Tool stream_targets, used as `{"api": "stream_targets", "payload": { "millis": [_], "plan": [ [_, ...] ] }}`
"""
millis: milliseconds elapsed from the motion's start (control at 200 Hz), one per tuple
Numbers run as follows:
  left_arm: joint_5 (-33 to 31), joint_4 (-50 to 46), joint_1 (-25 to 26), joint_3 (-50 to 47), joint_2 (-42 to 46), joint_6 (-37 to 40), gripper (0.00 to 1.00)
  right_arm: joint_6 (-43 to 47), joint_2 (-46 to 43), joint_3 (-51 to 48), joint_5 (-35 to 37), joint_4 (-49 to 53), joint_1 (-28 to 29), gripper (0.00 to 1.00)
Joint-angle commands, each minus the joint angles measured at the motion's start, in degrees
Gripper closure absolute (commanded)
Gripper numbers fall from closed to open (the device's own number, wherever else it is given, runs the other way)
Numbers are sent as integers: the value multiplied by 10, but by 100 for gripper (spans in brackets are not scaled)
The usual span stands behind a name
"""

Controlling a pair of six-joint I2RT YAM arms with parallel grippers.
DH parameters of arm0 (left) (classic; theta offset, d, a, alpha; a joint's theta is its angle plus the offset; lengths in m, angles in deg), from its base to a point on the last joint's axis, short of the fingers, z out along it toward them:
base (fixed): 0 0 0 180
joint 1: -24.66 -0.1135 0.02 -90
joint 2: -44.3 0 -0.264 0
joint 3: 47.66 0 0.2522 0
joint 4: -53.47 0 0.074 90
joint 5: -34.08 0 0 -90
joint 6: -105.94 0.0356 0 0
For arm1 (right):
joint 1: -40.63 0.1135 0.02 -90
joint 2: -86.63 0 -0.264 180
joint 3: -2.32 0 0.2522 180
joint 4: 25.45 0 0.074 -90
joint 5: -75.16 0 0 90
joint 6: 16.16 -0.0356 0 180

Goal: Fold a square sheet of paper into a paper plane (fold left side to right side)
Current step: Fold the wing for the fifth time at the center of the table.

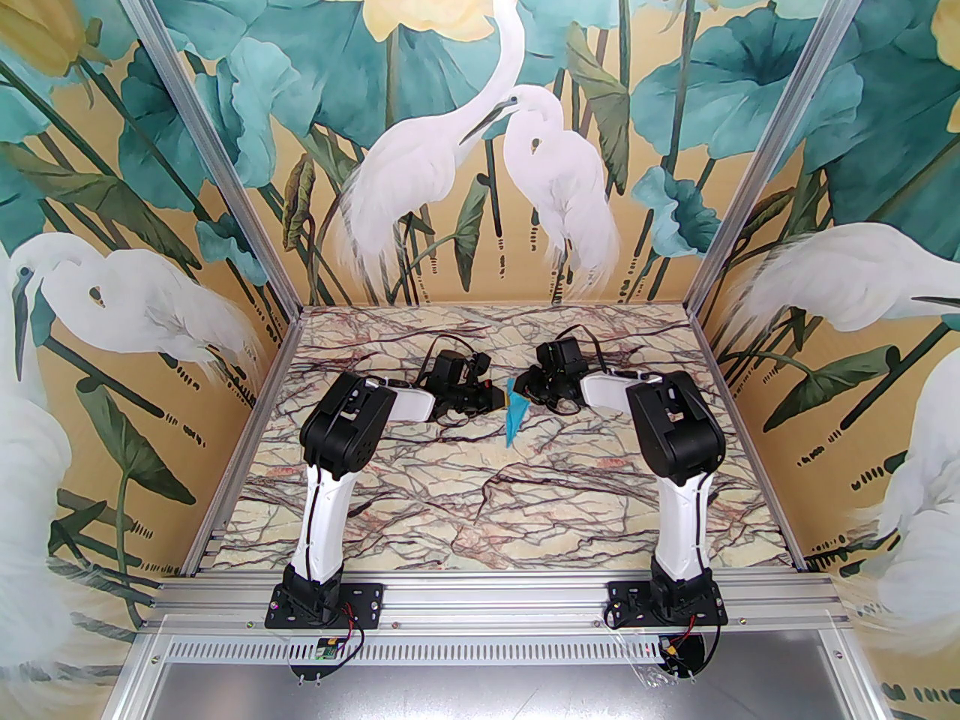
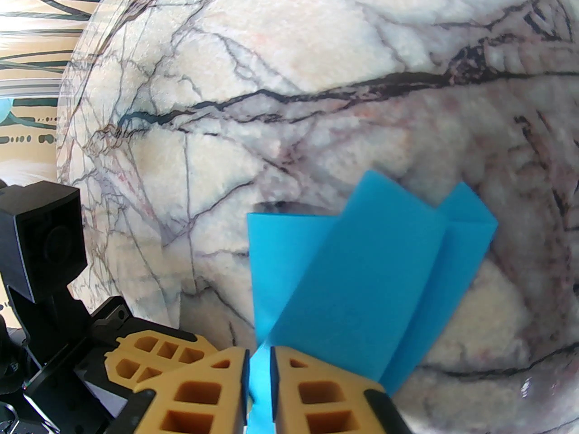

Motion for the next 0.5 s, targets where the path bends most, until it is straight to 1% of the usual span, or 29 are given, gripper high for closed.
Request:
{"api": "stream_targets", "payload": {
  "millis": [0,205,385,450,495],
  "plan": [
    [-60,-58,-7,-5,-8,20,100,15,19,9,10,8,-3,82],
    [-54,-54,-6,0,-11,17,100,19,33,7,14,13,-5,82],
    [-48,-42,-7,-1,-9,5,100,18,39,-15,21,15,-5,84],
    [-45,-29,-6,-9,1,-5,86,17,39,-28,22,12,-6,84],
    [-49,-21,-7,-18,14,-10,80,15,39,-36,23,10,-6,84]
  ]
}}
